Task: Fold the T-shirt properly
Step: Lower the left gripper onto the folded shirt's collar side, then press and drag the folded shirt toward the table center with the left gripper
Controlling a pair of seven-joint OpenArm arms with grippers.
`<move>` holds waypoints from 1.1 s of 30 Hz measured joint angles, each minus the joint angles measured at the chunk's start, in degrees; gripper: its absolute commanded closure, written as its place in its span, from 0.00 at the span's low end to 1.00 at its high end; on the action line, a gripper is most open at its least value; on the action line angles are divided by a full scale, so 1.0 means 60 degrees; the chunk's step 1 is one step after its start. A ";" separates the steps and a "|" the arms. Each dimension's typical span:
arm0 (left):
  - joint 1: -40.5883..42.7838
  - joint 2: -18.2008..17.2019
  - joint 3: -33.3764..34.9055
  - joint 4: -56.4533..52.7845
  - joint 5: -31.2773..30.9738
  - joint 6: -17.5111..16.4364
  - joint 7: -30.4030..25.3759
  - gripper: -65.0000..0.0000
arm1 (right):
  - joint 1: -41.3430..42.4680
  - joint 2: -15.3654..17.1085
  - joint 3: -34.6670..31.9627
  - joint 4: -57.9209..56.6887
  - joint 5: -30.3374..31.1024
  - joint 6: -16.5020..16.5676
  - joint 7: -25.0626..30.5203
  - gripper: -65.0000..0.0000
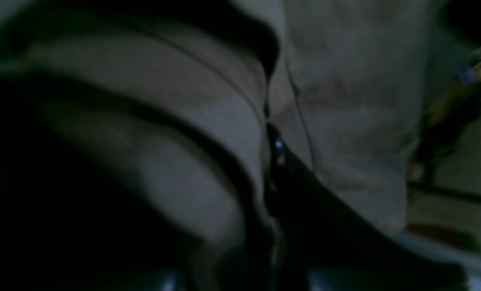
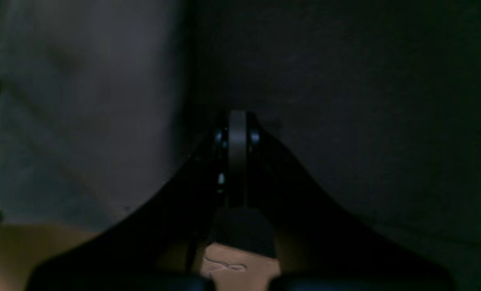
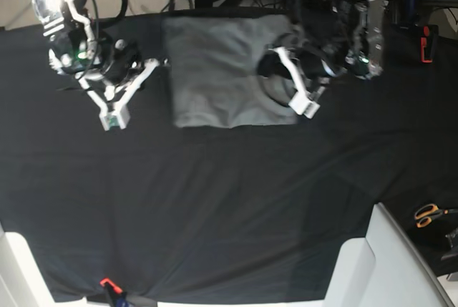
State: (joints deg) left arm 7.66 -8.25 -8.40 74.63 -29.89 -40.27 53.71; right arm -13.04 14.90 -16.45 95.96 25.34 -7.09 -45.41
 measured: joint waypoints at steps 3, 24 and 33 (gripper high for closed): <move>-0.0280 -0.0787 0.0758 0.0138 0.0055 0.0069 0.0248 1.00 | 0.0000 0.0047 0.0229 -0.0237 -0.0040 -0.0087 -0.0004 0.99; -0.5876 -0.1657 1.0167 -0.0415 0.3093 0.0095 0.0386 1.00 | 0.0066 -0.0029 0.0204 -0.0237 0.0004 -0.0069 0.0007 0.99; -0.5992 -0.0936 1.1169 -0.0488 0.5158 0.0095 -0.1075 1.00 | -0.0004 -0.0270 0.0240 -0.0237 0.0000 -0.0102 -0.0007 0.99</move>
State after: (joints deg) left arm -28.29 -13.87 58.61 71.70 1.06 -39.70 47.27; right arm -13.06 13.28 -15.00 94.54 25.34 -7.70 -45.45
